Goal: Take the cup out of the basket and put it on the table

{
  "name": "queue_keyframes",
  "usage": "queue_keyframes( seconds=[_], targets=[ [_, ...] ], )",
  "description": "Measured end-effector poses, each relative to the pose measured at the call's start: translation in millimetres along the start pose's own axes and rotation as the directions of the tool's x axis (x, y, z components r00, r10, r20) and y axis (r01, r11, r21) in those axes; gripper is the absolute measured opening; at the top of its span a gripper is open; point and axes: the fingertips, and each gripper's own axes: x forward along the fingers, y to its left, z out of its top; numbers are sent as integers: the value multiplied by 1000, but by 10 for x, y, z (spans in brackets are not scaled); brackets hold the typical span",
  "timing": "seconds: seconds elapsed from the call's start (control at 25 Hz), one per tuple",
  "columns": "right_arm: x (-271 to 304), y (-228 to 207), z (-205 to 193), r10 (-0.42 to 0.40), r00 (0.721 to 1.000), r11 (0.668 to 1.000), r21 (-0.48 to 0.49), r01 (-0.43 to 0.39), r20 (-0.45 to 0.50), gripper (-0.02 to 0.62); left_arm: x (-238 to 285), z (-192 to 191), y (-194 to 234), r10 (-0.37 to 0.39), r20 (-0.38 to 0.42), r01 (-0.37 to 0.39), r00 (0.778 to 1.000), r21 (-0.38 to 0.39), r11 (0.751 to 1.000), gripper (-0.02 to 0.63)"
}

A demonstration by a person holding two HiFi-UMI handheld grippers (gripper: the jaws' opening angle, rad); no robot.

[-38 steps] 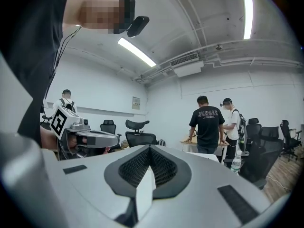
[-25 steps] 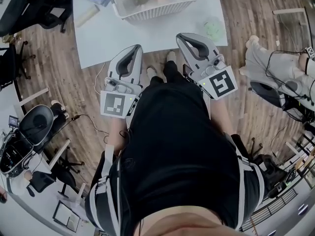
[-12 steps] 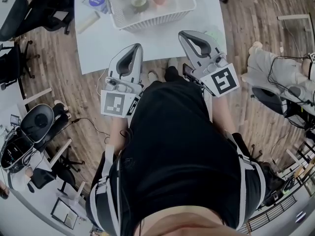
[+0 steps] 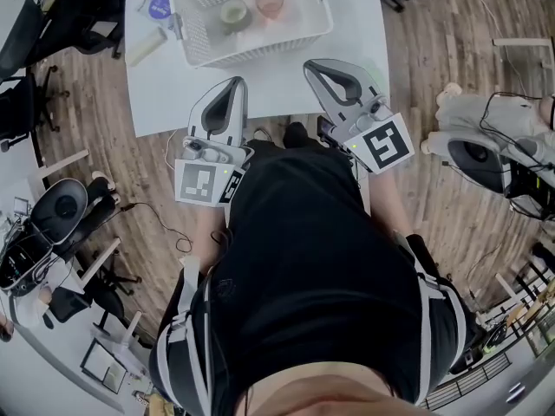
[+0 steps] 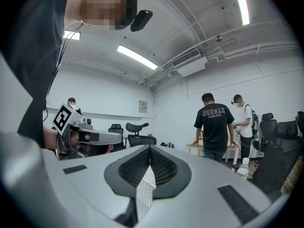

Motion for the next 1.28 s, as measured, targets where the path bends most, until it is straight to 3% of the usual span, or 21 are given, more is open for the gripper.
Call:
queue_keyframes(
  seconds=[0.4,1.28],
  targets=[
    [190,-37,-183,40,997,999,-14,-41,-66,19,33,-90,182,32,-28,-32,999,-5,999,20],
    [626,153,-204,-1,993,997,-73,-8,-122,20,-79,-87,548,-58,-47,59,997,16,998,19]
  ],
)
